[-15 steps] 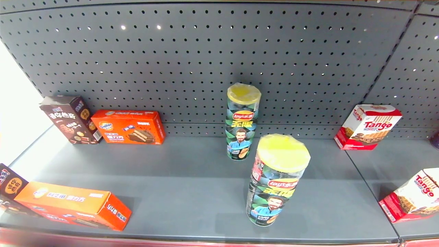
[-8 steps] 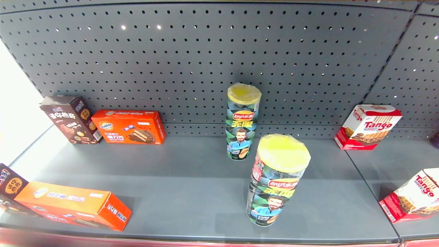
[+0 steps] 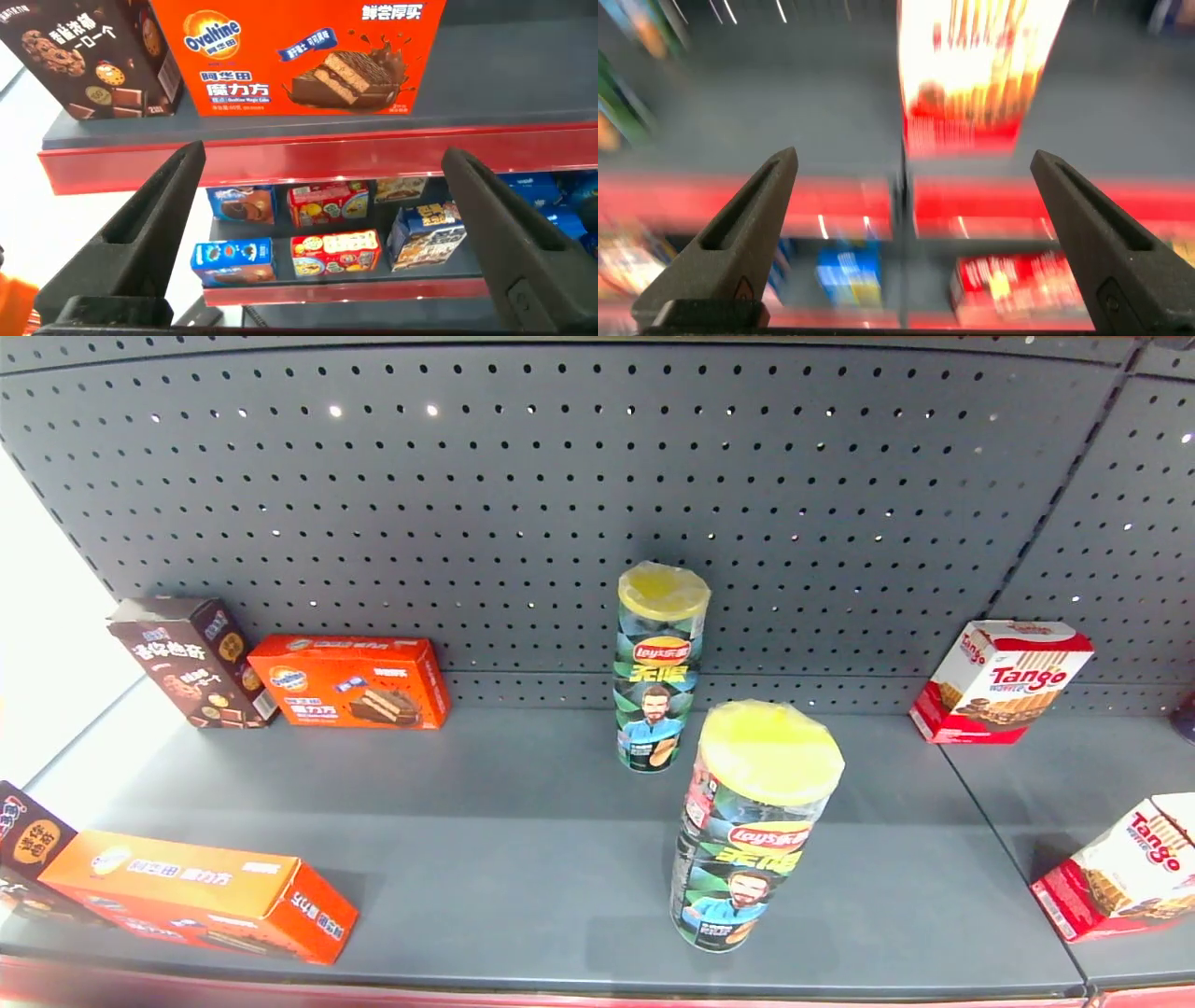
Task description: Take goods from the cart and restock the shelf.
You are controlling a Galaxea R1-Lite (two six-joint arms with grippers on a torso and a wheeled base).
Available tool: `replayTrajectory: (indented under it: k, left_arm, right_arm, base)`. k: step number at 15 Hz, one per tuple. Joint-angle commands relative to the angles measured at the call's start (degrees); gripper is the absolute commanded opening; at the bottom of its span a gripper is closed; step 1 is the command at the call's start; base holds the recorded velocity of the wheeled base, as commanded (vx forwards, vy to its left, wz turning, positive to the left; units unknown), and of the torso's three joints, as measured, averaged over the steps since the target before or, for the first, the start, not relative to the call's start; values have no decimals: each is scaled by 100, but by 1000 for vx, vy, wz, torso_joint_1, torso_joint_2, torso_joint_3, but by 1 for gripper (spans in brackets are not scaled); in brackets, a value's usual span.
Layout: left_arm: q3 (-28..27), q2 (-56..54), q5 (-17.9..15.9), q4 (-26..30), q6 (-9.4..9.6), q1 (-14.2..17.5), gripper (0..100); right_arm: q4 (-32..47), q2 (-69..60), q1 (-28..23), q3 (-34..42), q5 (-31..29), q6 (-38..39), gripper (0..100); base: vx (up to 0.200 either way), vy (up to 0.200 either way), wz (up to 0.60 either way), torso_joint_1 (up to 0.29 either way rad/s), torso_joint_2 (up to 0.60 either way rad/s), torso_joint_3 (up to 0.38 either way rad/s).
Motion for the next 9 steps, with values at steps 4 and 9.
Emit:
replayTrajectory:
  k: [4,9]
  left_arm:
    - [3,34,1,0,6,1,100]
    - [3,25,-8,-9,6,1,100]
  right_arm:
    - [101,3603,991,-2277,1001,-664,100]
    - [-286,4930,2107,-2268,966,-1455,100]
  base:
    - [0,0,0,0,0,0]
    - [0,0,0,0,0,0]
